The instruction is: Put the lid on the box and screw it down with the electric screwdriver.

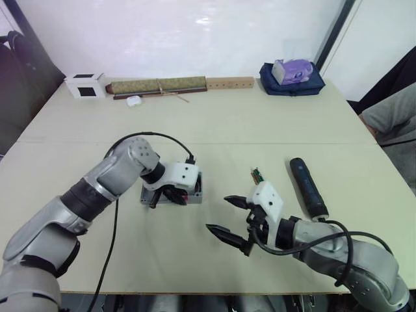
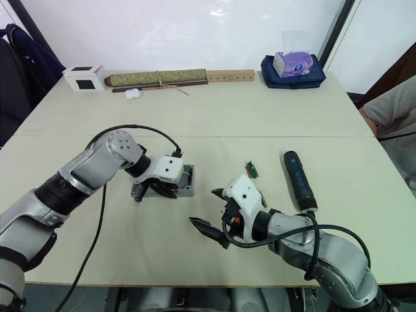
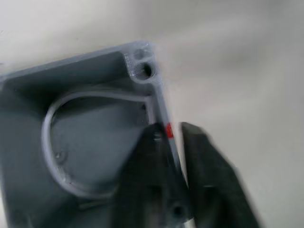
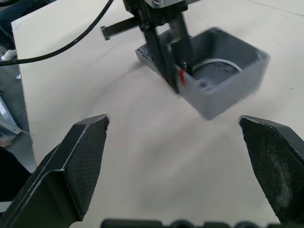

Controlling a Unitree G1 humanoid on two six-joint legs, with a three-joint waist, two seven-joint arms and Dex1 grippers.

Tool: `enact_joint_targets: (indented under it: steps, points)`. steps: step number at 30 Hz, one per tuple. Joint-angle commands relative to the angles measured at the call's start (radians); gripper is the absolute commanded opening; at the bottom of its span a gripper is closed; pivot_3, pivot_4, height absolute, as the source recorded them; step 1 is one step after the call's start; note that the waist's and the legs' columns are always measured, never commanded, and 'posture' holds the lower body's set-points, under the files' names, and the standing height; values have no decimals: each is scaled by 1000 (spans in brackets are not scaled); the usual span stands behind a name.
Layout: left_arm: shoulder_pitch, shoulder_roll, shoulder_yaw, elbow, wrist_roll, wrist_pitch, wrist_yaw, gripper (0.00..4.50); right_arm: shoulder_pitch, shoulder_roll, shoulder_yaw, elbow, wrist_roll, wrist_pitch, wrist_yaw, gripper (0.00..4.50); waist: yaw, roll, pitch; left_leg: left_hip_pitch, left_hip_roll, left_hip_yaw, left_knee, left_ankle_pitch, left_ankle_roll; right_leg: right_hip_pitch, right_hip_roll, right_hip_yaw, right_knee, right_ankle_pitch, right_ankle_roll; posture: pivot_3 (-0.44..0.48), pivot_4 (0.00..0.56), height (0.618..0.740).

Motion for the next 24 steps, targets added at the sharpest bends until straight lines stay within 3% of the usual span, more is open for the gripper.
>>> enact_joint_targets:
  steps: [1,9,14,18,21,24]
  points:
    - [6,-9,27,-10,17,-11,-4,95,-4,11,-16,-25,-4,-5,9,4500,0,0,0,0,0,0,0,0,0,0,0,0,0,0,0,0,150,740]
    - [-36,-60,61,67,26,-86,5,95,15,-16,-24,-33,11,27,43,4500,3,0,0,0,0,0,1,0,0,1,0,0,0,0,0,0,150,740]
    - [-74,-64,82,97,-60,-367,-157,95,107,-95,-106,-72,84,61,95,4500,2,0,0,-1,-1,0,1,0,0,1,-1,-1,-1,0,0,0,150,740]
    - [-161,-90,-25,202,-118,-535,-168,95,196,-141,-173,-94,111,66,111,4500,1,0,0,0,0,0,1,0,0,2,0,-1,0,0,0,0,150,740]
    - [-210,-141,-107,351,-125,-740,-168,95,196,-133,-181,-98,73,62,54,4500,2,0,0,1,-1,1,1,0,0,3,0,-1,0,0,0,0,150,740]
    - [-251,-171,-190,457,-105,-825,-168,95,191,-123,-184,-122,99,74,21,4500,-2,0,0,1,-1,1,1,0,0,3,0,-1,0,0,0,0,150,740]
